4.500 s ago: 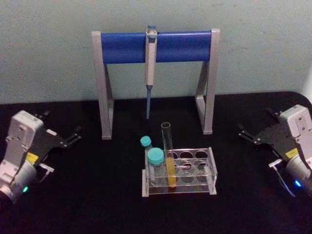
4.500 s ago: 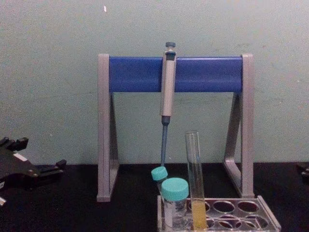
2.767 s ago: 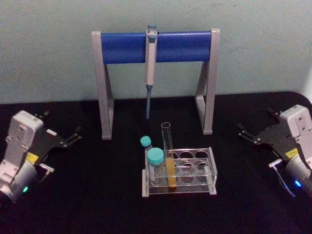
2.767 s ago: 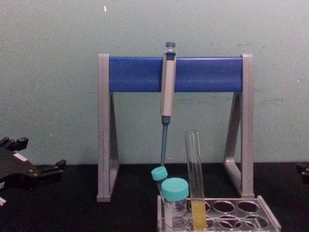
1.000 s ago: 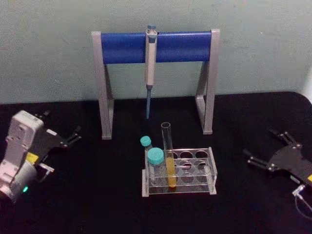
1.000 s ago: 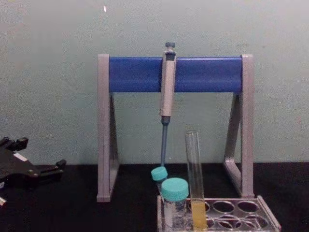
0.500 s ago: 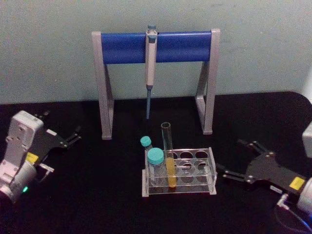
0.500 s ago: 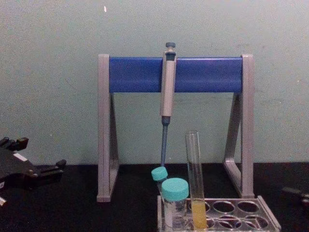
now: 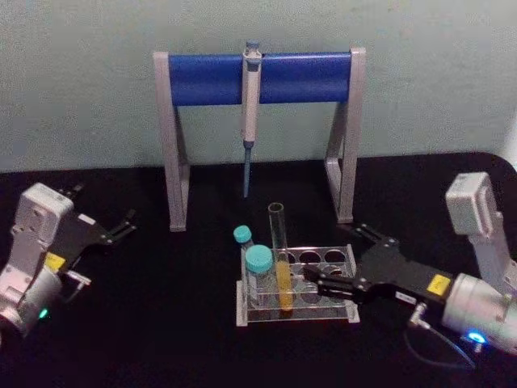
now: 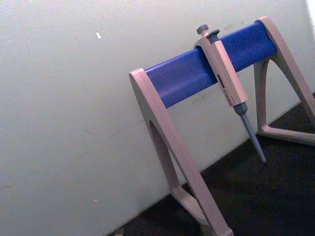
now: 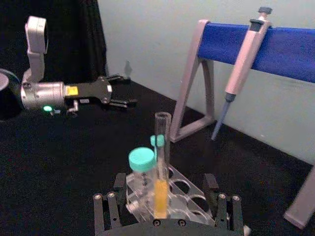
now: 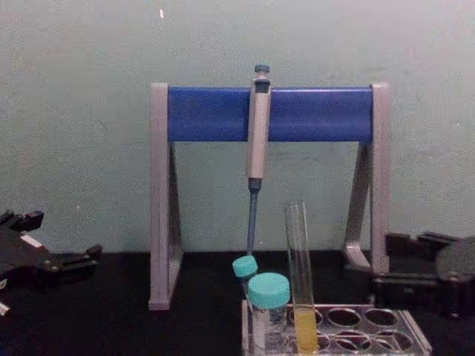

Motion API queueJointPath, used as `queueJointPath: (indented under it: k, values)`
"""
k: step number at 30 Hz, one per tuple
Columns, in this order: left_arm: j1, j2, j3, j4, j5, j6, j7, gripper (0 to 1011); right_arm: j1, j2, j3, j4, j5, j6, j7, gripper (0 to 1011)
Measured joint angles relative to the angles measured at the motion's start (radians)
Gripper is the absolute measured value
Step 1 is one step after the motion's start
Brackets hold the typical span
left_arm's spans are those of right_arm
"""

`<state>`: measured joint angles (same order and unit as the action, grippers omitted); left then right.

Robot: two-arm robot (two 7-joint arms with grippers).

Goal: Pick up the test tube from the test tube rack, shake it, then place it back into the test tube rack.

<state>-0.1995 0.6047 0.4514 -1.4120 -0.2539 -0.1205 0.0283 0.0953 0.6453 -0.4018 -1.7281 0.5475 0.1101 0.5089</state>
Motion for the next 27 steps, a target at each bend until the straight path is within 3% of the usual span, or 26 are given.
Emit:
queueJointPath:
  k: [10, 27]
  values:
    - [0.000, 0.000, 0.000, 0.000, 0.000, 0.000, 0.000, 1001, 0.072, -0.047, -0.052, 0.034, 0.004, 0.037, 0.011, 1000]
    - [0.000, 0.000, 0.000, 0.000, 0.000, 0.000, 0.000, 1001, 0.155, -0.118, -0.111, 0.126, -0.049, 0.061, -0.019, 1000]
